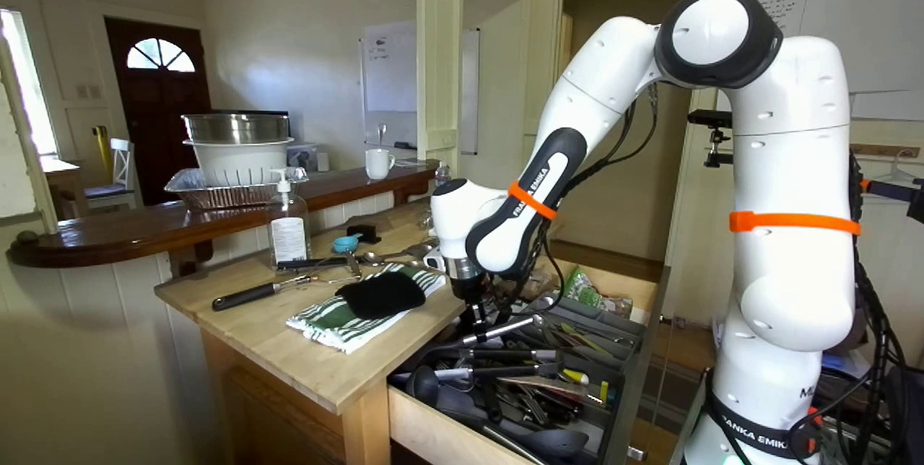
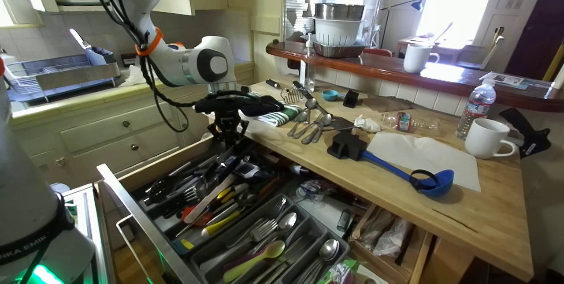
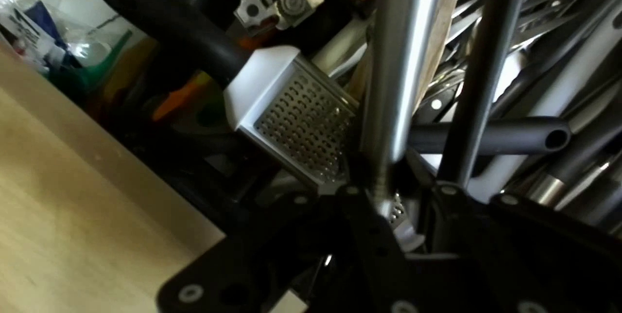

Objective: Put the spatula inside the drawer

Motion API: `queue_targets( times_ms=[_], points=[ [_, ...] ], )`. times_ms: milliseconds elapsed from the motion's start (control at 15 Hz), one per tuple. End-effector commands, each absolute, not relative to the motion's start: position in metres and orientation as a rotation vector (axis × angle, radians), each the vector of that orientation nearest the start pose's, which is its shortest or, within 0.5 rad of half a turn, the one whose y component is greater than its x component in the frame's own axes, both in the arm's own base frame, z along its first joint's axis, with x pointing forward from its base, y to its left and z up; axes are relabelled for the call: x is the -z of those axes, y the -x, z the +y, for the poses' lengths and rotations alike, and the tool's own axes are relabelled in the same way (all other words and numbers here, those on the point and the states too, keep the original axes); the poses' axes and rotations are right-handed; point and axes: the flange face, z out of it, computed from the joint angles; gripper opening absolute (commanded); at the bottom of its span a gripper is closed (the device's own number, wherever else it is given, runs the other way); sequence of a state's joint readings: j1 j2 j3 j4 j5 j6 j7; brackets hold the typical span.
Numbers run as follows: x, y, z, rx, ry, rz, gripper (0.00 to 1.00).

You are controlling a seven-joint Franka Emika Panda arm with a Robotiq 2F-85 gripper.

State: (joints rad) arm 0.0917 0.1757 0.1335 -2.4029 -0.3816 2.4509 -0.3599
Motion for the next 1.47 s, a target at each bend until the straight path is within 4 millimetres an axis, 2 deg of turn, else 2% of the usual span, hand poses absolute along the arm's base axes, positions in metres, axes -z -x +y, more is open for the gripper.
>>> queue_targets(
  times_ms=[0,267,533,800,867,1133,1200,1400],
  points=[
    [-0.230,-0.485,0.126,-0.273,2.809,-1.518,0.06],
    [-0.232,-0.496,0.125,-0.346,2.757,-1.485,0.06],
    [-0.244,-0.500,0.131,-0.502,2.758,-1.252,0.06],
    [-0.264,-0.510,0.147,-0.454,2.744,-1.087,0.06],
    [-0.262,-0.510,0.123,-0.452,2.813,-1.106,0.24],
    [-0.267,-0.512,0.126,-0.450,2.809,-1.081,0.24],
    [-0.267,-0.512,0.126,-0.450,2.809,-1.081,0.06],
    [-0.252,-0.530,0.132,-0.478,2.808,-1.034,0.06]
  ],
)
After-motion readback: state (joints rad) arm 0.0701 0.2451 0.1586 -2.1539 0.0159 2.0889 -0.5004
